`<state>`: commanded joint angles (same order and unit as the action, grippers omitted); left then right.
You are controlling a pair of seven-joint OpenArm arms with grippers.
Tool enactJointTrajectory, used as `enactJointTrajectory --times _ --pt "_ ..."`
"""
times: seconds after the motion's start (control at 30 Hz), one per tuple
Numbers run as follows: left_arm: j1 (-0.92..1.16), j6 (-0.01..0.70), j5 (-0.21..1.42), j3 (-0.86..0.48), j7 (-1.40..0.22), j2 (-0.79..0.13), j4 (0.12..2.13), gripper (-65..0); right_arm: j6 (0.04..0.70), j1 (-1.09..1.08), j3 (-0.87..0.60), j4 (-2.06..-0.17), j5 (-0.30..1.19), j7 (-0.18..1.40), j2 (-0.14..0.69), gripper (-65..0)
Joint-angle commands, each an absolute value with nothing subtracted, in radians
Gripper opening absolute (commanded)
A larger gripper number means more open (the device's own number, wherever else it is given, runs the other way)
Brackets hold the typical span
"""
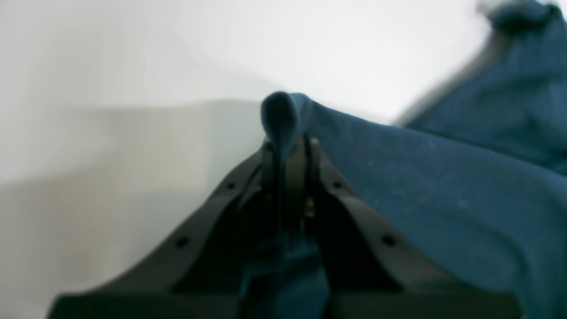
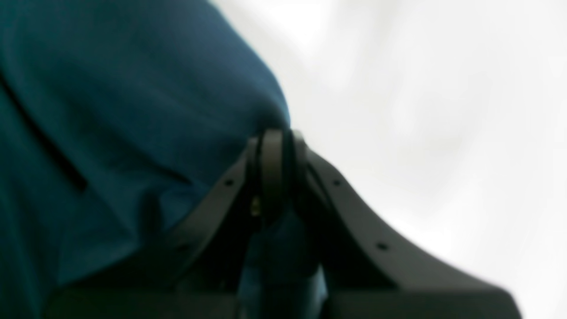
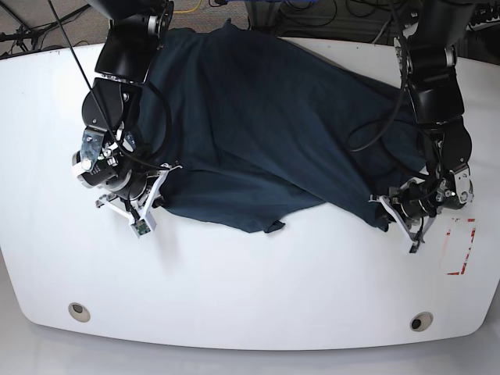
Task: Fold the T-shirt properly
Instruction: 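Lift the teal shirt with both grippers and pull it up high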
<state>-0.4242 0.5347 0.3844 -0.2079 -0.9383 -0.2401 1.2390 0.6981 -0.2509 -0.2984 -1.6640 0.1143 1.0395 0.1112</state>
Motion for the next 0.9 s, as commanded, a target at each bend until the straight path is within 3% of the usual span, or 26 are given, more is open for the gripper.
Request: enactJointTrajectory --times 0.53,0.8,0.9 --pt "-0.504 0.533 0.378 -0.363 -1.118 -0.239 1.641 -65.0 0.698 -0.498 -0.297 -1.669 0.12 1.115 0.22 -65.0" --pt "-0.631 0.533 0.378 -0.44 -1.196 -0.242 1.661 -65.0 0.698 -0.659 -0.292 -1.669 0.122 1.187 0.251 -65.0" --pt "-0.676 0.533 0.378 -0.453 -1.201 -0.243 1.661 -65.0 0.698 -0.727 -0.225 -1.669 0.12 1.196 0.277 -65.0"
